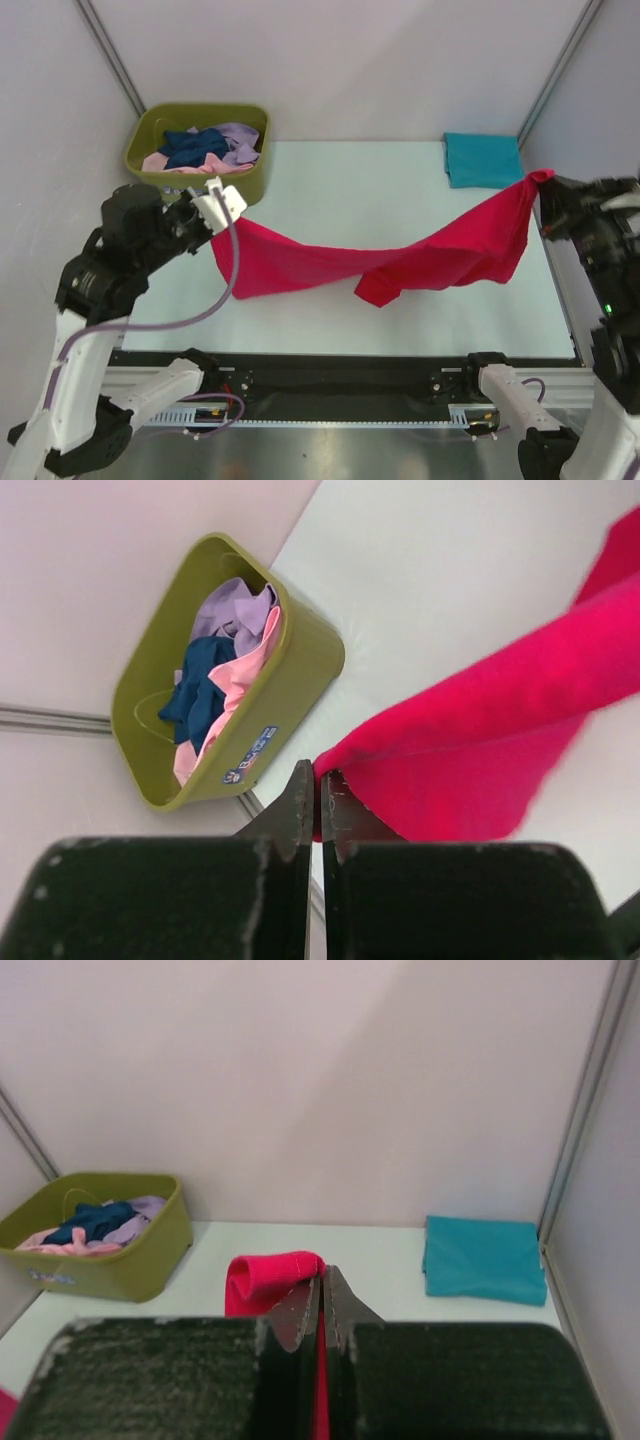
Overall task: Fold and stack the t-shirts
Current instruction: Flatten the tshirt out, then fold the tshirt
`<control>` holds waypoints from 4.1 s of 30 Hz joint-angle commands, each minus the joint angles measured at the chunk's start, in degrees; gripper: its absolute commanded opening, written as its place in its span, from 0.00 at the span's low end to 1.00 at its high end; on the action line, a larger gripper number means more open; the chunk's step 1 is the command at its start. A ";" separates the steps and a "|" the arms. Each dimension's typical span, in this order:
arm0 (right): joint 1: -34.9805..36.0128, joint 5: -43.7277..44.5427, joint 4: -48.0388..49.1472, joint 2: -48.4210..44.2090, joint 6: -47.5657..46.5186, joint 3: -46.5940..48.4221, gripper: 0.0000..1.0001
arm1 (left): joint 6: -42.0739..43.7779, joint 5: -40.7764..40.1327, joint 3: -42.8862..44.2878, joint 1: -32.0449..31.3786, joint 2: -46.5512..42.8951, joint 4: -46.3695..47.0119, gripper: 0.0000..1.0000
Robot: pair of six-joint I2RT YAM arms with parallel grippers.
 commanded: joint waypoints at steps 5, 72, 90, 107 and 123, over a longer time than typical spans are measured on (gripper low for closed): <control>-2.73 -3.14 23.06 24.98 -1.93 -0.53 0.00 | -1.74 3.05 18.96 5.73 30.24 8.73 0.00; -13.21 5.49 33.96 11.37 24.28 -63.62 0.00 | -0.52 4.99 -29.26 5.47 32.98 20.49 0.00; -10.75 1.60 34.86 44.52 7.49 -42.27 0.00 | -3.23 -0.01 -18.70 8.90 47.68 21.20 0.00; -9.95 17.56 17.57 54.90 8.97 -19.18 0.49 | -22.73 -3.98 1.11 15.57 53.22 22.27 0.60; -19.80 11.36 8.66 27.93 31.91 -57.27 0.47 | 3.96 -0.46 -40.49 2.31 24.57 30.77 0.63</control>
